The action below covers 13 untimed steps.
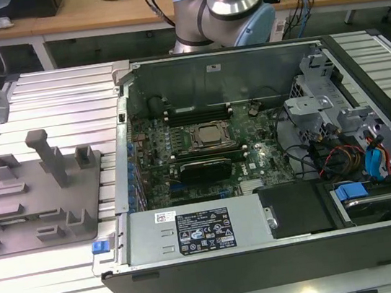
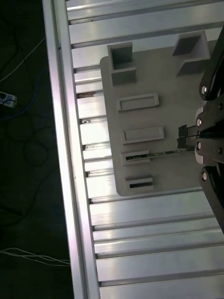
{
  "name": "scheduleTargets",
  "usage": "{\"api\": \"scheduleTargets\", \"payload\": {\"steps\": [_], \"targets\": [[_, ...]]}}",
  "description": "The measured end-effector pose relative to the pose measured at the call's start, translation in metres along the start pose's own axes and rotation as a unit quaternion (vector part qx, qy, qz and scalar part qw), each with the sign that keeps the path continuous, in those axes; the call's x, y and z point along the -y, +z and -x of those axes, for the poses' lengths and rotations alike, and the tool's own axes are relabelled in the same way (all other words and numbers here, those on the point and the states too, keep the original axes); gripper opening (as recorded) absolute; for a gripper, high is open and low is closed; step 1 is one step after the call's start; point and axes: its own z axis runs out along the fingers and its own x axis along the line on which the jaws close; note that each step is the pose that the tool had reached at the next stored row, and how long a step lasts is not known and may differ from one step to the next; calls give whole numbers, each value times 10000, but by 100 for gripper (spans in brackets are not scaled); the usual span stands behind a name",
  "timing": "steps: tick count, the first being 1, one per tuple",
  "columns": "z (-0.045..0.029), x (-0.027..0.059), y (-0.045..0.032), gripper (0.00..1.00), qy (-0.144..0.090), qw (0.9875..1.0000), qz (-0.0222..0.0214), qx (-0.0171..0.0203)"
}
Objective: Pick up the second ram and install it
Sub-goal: 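Pick up the second ram and move it above second insertion slot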
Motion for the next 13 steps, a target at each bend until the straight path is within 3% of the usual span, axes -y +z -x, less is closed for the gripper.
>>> {"api": "scheduleTargets", "payload": {"steps": [5,13], "targets": [[-14,42,42,8,-51,10000,35,-7],[-82,91,103,8,-110,9999,50,-12]]}}
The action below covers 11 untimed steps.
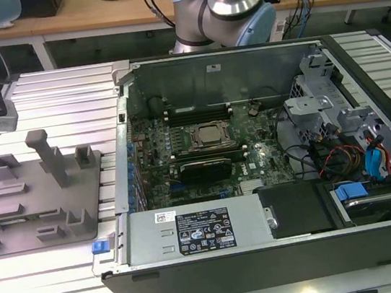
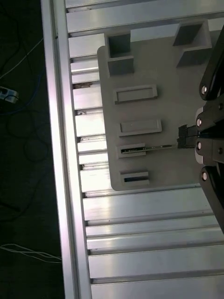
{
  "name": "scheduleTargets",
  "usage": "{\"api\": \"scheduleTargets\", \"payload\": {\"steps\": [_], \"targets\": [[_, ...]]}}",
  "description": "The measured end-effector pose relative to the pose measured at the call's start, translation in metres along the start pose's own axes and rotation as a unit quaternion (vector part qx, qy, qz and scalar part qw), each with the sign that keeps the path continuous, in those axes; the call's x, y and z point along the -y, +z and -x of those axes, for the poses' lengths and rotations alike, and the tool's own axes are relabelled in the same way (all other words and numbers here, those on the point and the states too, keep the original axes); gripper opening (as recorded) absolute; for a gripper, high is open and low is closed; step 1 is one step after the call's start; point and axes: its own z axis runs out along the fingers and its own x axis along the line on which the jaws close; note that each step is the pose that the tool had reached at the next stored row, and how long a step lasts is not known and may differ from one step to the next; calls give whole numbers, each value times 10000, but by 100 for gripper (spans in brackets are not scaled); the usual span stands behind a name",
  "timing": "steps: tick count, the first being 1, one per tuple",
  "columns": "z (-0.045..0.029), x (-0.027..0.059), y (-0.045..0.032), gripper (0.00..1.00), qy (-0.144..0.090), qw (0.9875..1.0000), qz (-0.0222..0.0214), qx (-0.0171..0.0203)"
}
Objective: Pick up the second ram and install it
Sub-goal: 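Pick up the second ram and move it above second insertion slot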
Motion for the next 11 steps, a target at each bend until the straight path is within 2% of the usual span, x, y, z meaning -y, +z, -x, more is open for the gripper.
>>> {"api": "scheduleTargets", "payload": {"steps": [11], "targets": [[-42,31,166,8,-103,9999,4,-7]]}}
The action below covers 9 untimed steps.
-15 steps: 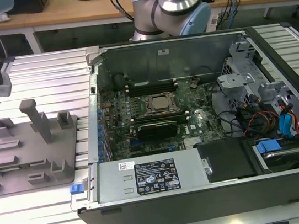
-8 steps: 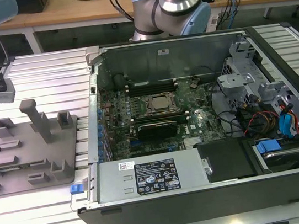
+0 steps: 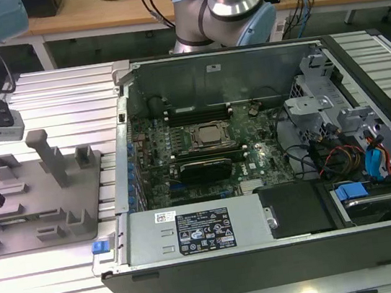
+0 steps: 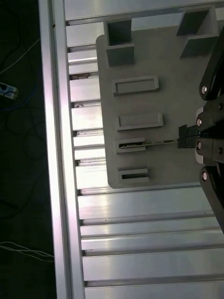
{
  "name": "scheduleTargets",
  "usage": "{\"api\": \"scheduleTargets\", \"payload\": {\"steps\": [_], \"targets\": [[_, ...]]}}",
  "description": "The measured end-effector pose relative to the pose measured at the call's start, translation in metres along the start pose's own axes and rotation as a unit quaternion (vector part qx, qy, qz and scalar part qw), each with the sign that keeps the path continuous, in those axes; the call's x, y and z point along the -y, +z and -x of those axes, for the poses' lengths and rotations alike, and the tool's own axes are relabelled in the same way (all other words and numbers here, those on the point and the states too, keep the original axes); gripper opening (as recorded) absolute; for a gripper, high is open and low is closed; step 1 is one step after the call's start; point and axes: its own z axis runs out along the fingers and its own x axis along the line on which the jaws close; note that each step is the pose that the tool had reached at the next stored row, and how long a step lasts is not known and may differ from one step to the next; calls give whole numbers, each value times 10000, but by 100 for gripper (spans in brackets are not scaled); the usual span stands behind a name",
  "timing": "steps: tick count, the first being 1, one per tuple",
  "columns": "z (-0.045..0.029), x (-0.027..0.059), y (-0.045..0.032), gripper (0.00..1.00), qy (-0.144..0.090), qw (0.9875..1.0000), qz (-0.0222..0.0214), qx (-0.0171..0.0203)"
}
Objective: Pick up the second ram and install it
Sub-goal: 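Pick up the second ram and move it above second insertion slot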
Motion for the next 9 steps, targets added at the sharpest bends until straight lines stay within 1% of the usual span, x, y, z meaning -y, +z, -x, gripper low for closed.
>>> {"api": "scheduleTargets", "payload": {"steps": [3,5,7,9], "targets": [[-3,4,61,8,-49,10000,2,-3],[-4,6,87,8,-70,10000,2,-5],[-6,9,136,8,-106,9999,5,-8],[-6,9,138,8,-111,9999,5,-8]]}}
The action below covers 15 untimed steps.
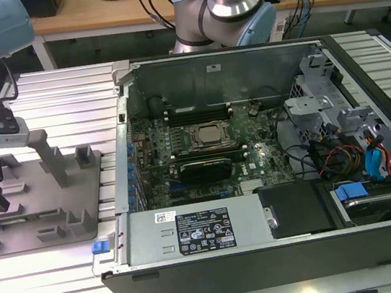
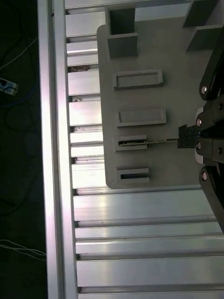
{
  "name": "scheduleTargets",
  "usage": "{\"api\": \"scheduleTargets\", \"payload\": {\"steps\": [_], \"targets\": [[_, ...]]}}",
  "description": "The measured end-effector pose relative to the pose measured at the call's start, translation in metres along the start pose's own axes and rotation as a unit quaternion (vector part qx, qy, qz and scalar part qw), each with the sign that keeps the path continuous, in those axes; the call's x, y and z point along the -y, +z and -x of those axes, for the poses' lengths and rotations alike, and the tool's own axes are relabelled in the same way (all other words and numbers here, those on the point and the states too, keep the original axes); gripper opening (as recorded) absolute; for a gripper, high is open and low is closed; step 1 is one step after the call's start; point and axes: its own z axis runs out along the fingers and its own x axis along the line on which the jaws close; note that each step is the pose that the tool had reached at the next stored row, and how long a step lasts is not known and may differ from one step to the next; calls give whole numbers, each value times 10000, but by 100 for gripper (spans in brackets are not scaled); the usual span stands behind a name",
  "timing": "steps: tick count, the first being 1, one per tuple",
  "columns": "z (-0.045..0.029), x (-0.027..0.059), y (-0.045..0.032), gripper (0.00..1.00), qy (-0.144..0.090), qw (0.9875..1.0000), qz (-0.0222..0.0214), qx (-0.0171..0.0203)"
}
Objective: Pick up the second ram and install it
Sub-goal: 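Pick up the second ram and move it above second insertion slot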
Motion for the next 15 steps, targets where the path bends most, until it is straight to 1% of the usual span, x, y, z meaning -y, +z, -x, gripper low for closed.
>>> {"api": "scheduleTargets", "payload": {"steps": [4,6,7,8,9,11,15], "targets": [[0,0,0,9,-2,10000,0,0],[0,0,0,21,-3,10000,0,0],[0,0,0,21,-3,10000,0,0],[0,0,0,27,-4,10000,0,0],[0,0,0,40,-5,10000,0,0],[0,0,3,40,-6,10000,0,0],[-2,3,44,40,-6,10000,1,-1]]}}
